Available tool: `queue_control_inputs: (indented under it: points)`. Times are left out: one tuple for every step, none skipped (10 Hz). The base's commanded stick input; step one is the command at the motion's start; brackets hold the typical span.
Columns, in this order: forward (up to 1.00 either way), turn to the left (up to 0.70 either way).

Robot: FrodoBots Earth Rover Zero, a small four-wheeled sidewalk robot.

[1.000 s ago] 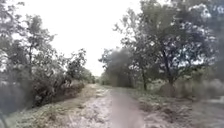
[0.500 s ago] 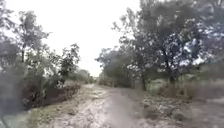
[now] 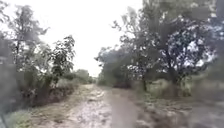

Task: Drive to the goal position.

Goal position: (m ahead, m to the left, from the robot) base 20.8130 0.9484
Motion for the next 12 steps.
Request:
queue_control_inputs:
  points:
    - [0.7, 0.0]
    - [0.7, 0.0]
    - [0.7, 0.0]
    - [0.7, 0.0]
    - [0.7, 0.0]
    - [0.7, 0.0]
    - [0.7, 0.0]
    - [0.7, 0.0]
    - [0.7, 0.0]
    - [0.7, 0.0]
    - [0.7, 0.0]
    - [0.7, 0.0]
